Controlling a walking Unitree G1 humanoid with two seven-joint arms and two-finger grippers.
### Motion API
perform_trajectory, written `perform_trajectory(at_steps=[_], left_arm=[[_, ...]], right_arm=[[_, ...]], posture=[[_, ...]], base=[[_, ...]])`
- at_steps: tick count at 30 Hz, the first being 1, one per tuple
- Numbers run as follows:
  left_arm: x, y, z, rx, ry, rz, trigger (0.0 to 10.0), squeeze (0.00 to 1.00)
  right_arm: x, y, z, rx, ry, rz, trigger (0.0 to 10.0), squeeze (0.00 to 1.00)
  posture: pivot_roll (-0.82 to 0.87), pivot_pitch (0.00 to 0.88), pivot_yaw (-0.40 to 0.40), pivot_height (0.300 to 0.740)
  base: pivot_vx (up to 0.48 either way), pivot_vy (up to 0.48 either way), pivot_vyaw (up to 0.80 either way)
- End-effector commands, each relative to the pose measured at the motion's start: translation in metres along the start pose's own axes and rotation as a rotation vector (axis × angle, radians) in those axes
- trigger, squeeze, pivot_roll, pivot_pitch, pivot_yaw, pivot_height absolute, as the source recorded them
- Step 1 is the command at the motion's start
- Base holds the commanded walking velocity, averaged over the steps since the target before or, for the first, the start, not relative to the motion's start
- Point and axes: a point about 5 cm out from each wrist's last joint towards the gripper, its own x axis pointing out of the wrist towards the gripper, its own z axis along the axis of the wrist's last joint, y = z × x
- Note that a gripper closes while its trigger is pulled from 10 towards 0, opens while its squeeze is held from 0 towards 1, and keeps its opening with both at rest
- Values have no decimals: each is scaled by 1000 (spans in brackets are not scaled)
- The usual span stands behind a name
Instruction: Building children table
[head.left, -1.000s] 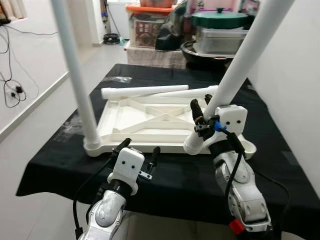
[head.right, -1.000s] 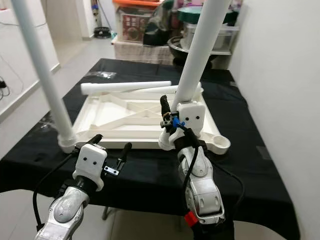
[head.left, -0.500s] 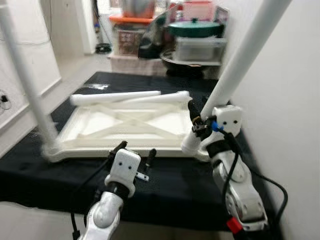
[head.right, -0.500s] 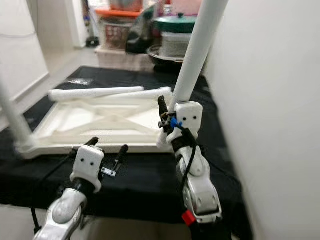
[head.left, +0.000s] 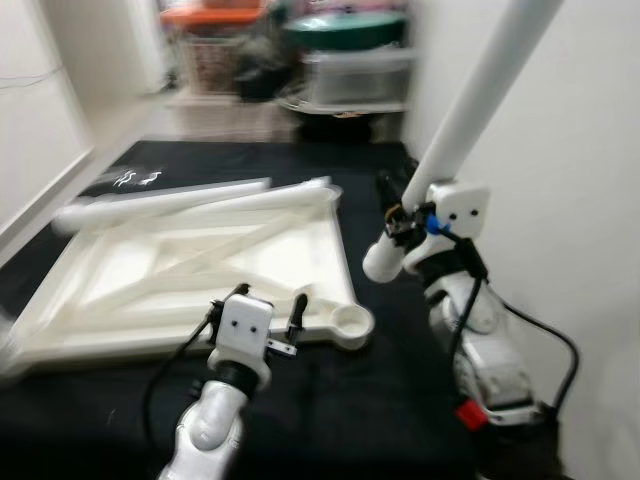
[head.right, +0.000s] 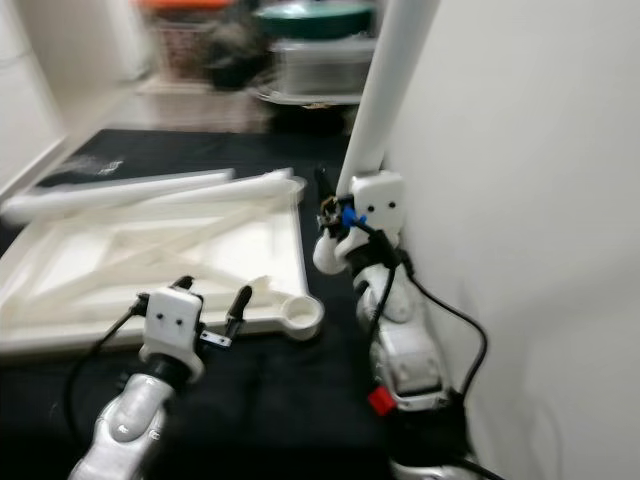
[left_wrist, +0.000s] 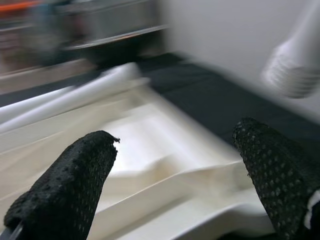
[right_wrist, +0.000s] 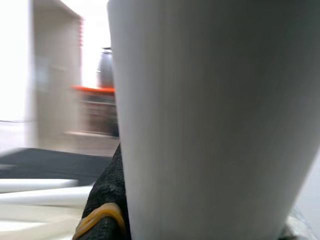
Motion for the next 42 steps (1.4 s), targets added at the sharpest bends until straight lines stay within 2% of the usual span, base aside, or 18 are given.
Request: perform_trajectory(at_steps=[1,6,8,10,11,12,13,16,19,22,25,27,29,34,37,42], left_arm=[[-4,4,-7,6,34,12,10000,0],[-4,3,-7,1,35,13,10000,0],[-5,1,-8,-9,46,5,10000,0],[-5,1,-8,-9,46,5,10000,0],[-6,0,-8,-18,54,-6,10000,0],[-6,0,-8,-18,54,-6,10000,0],[-8,-4,-9,-32,65,-34,10000,0],[-11,-7,-8,-44,68,-57,10000,0],[-16,-9,-8,-63,80,-85,10000,0],[-19,-10,-8,-69,87,-101,10000,0],[-23,-10,-9,-71,101,-114,10000,0],[-24,-9,-9,-78,105,-116,10000,0],[-26,-9,-10,-81,118,-124,10000,0],[-26,-8,-9,-80,123,-126,10000,0],[-26,-7,-9,-78,128,-126,10000,0],[-30,-2,-8,-55,131,-124,10000,0]], right_arm=[[4,11,2,38,-19,61,10000,0],[12,10,3,53,-19,106,10000,0],[26,8,-1,96,24,263,10000,0],[26,8,-1,96,24,263,10000,0],[33,6,-7,98,56,319,10000,0],[33,6,-7,98,56,319,10000,0],[42,0,-16,101,109,354,10000,0],[47,-5,-21,106,136,379,10000,0],[55,-15,-26,180,195,453,10000,0],[58,-22,-26,178,205,503,10000,0],[61,-36,-18,222,194,620,10000,0],[62,-39,-15,227,181,648,10000,0],[64,-41,-9,266,184,741,10000,0],[60,-37,-13,231,245,854,10000,0],[49,-25,-24,211,302,1009,10000,0],[43,-16,-31,222,329,1086,10000,0]], posture=[[14,6,-36,740],[20,1,-42,740],[18,0,-43,740],[18,0,-43,740],[18,0,-43,740],[18,0,-43,740],[24,3,-45,740],[36,9,-54,740],[42,19,-54,740],[48,26,-57,740],[57,38,-56,740],[57,39,-55,740],[61,47,-52,740],[62,49,-45,740],[68,51,-44,740],[71,55,-43,740]], base=[[0,0,0],[0,0,0],[0,0,0],[0,0,0],[0,0,0],[0,0,0],[0,0,0],[0,0,0],[0,0,0],[0,0,0],[0,0,0],[0,0,0],[0,0,0],[0,0,0],[0,0,0],[0,0,0]])
